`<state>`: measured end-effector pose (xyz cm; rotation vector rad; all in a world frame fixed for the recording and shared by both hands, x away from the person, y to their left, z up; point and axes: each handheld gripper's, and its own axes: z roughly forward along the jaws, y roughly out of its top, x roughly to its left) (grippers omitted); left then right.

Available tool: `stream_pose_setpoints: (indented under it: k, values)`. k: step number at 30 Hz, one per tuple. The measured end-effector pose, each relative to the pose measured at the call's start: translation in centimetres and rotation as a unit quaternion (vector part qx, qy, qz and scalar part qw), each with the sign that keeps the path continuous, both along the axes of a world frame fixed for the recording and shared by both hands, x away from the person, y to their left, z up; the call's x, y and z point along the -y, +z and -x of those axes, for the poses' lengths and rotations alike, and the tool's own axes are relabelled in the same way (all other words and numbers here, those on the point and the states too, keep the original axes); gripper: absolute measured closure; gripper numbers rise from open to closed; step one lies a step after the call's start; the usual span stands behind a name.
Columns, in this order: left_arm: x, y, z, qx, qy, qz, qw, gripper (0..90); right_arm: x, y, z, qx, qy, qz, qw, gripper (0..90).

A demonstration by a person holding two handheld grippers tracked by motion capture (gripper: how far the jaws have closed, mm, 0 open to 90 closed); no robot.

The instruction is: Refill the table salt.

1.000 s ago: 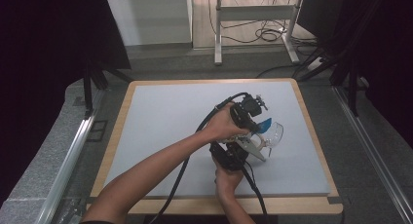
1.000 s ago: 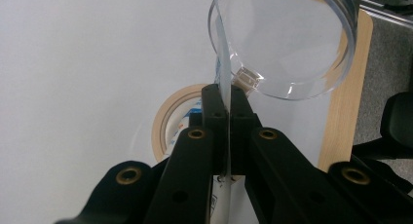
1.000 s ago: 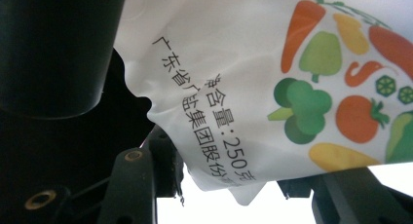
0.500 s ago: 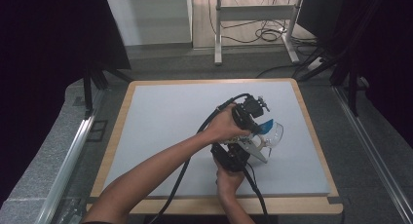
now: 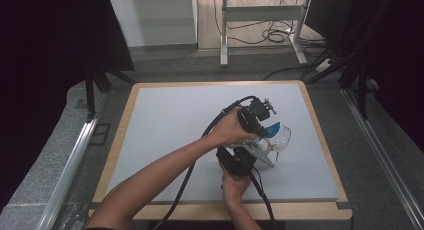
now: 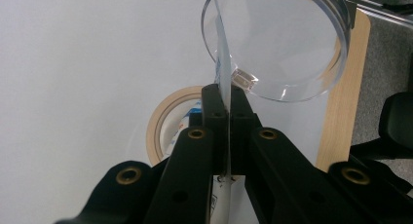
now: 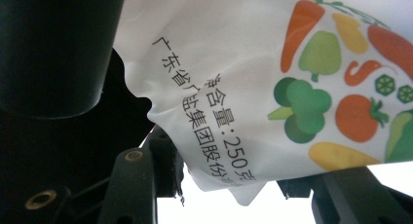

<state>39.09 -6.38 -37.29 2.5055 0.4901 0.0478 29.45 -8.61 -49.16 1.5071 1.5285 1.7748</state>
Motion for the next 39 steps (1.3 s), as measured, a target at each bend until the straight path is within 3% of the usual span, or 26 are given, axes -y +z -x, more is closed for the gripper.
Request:
stream_pose_setpoints:
  k: [20, 27, 39]
  values:
    - [-0.3, -0.2, -0.1, -0.002, 0.002, 0.003, 1.0000, 89.9, -0.2, -0.2, 0.0, -0.001, 0.003, 0.005, 1.0000, 52.9]
    - [-0.6, -0.4, -0.2, -0.005, 0.005, 0.012, 0.9999, 89.9, -0.2, -0.5, 0.1, 0.003, 0.007, 0.023, 0.9997, 52.7]
    - [-1.7, -0.7, -0.4, -0.012, 0.011, 0.031, 0.9994, 89.9, -0.1, -1.8, 0.5, 0.014, 0.019, 0.096, 0.9952, 52.1]
